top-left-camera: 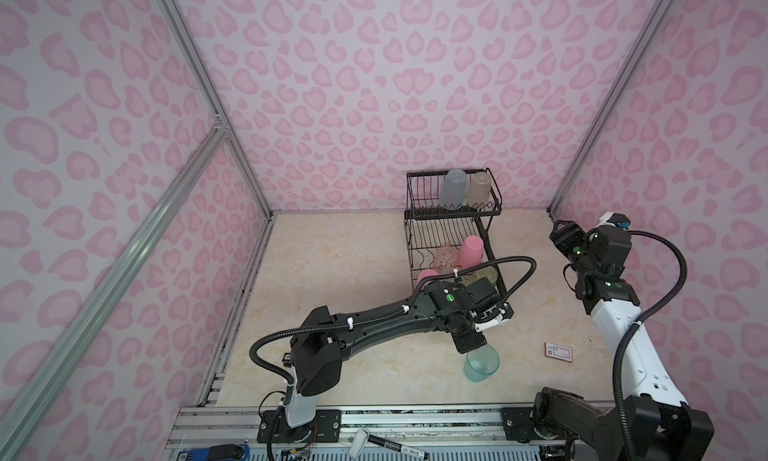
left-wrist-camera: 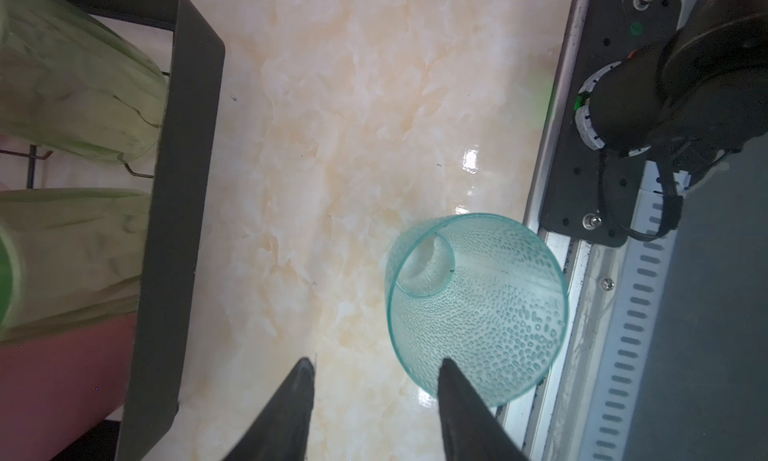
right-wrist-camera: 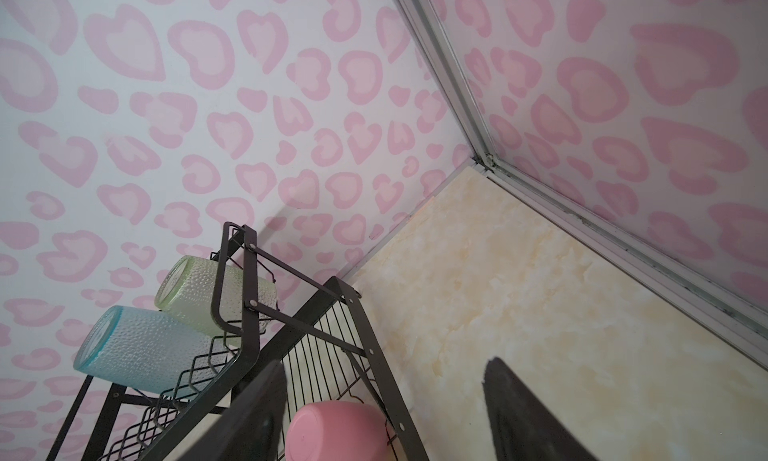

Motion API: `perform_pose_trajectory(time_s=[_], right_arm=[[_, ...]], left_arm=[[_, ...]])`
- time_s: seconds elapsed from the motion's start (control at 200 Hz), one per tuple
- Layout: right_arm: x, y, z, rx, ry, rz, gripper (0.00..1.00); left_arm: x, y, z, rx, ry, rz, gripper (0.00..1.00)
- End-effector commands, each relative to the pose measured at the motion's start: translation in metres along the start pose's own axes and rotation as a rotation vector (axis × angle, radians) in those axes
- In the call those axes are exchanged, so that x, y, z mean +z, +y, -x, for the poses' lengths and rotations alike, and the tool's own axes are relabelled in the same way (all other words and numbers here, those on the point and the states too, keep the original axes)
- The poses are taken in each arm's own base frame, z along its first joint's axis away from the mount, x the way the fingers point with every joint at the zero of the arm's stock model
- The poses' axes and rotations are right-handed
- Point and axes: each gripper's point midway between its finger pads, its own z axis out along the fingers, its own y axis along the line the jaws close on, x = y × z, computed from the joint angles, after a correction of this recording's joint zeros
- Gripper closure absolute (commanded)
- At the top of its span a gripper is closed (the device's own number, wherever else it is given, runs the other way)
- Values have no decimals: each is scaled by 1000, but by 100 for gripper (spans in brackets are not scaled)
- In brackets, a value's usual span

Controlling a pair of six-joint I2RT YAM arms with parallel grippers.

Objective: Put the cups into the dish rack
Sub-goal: 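Lower the left gripper onto the teal cup rim and close it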

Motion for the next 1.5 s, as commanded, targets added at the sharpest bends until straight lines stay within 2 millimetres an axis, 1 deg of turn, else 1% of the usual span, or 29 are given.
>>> perform_pose_trajectory(time_s=[0.0,0.09,0.345,0.415,0.425,0.445,0.6,0.89,1.115,1.43,1.495], right_arm=[[0,3,3,-10,-20,16,26],[-1,3,4,-11,-23,15,26],[-1,1,4,-13,-27,8,26],[-1,1,4,-14,-29,8,26],[-1,1,4,-14,-29,9,26],[-1,1,4,-14,-30,7,26],[-1,-1,5,-12,-33,1,26],[-1,-2,7,-11,-39,-1,26],[-1,-3,6,-7,-39,1,26],[-2,-4,9,-6,-45,-5,26],[-3,-4,10,-5,-48,-4,26]], left_arm=[[4,-2,-2,24,34,-3,51],[8,-4,0,33,41,-8,52],[22,-6,6,27,68,-13,62],[24,-5,8,22,75,-11,63],[25,-5,8,21,77,-11,66],[25,-5,8,19,79,-11,68],[30,-7,9,7,91,-25,74],[37,-12,8,2,111,-45,80],[43,-15,6,13,142,-37,82],[46,-9,3,17,166,-10,89],[45,-8,3,18,165,1,94]])
